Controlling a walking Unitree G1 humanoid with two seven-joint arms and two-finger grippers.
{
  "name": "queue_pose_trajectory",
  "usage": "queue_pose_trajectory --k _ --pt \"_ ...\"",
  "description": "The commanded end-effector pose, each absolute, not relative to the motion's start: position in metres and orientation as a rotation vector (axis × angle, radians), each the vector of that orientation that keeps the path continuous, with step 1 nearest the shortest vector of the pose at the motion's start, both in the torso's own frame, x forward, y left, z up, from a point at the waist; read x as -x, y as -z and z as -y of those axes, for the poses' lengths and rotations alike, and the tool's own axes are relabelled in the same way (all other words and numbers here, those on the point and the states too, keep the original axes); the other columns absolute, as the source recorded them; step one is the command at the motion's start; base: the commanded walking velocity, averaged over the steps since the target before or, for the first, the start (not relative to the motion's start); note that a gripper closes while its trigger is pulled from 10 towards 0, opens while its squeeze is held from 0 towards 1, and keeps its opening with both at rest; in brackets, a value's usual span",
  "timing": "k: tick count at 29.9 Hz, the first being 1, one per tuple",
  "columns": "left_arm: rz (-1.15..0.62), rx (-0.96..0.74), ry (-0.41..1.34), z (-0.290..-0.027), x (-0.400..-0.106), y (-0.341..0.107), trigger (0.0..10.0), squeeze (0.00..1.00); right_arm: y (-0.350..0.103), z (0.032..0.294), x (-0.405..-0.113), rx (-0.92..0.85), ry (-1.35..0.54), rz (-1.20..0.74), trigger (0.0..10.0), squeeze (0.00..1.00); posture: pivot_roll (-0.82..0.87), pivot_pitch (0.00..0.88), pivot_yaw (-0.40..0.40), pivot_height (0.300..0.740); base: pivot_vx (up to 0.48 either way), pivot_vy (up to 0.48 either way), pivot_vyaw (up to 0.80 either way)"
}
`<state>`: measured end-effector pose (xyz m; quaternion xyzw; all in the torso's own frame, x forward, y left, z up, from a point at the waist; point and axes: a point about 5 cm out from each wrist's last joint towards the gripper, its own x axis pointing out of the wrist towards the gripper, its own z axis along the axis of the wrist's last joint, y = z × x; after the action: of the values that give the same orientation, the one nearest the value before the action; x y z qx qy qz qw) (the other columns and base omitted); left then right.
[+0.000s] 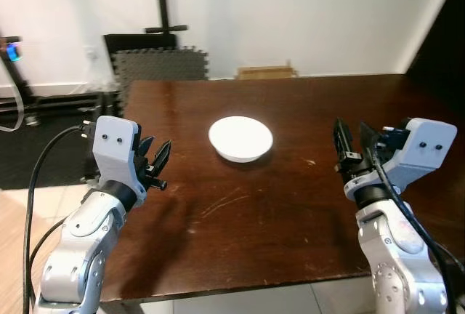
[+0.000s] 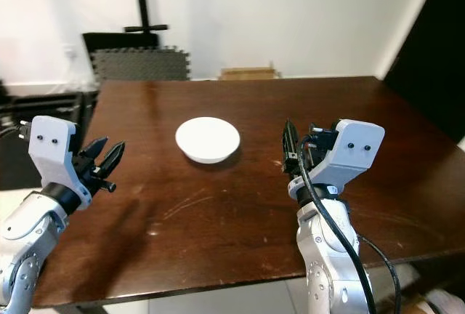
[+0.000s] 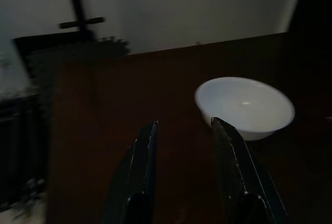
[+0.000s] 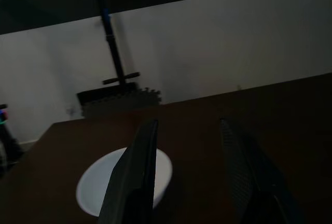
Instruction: Setting the table
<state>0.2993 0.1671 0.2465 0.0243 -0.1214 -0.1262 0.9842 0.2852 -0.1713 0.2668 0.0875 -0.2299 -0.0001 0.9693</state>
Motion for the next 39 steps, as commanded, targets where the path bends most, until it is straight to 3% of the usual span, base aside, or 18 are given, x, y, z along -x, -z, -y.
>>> queue_pose_trajectory --k 1,22,39 --pt "0.251 -0.066 0.258 -0.165 -0.2963 -0.2458 10.0 0.0 -0.2667 0.1752 -0.2844 -0.17 0.018 0.47 10.0 0.0 0.08 0.09 0.013 0.74 0.0 0.0 0.8" --pt "0.249 -0.082 0.24 -0.1659 -0.2984 -0.2444 10.0 0.0 -0.2648 0.1773 -0.2867 -0.167 0.03 0.468 10.0 0.0 0.08 0.086 0.017 0.74 0.0 0.48 0.8" --pt "0.237 -0.11 0.248 -0.1593 -0.3028 -0.2418 10.0 0.0 -0.2665 0.1783 -0.2855 -0.174 0.03 0.484 10.0 0.0 0.06 0.079 0.015 0.74 0.0 0.0 0.05"
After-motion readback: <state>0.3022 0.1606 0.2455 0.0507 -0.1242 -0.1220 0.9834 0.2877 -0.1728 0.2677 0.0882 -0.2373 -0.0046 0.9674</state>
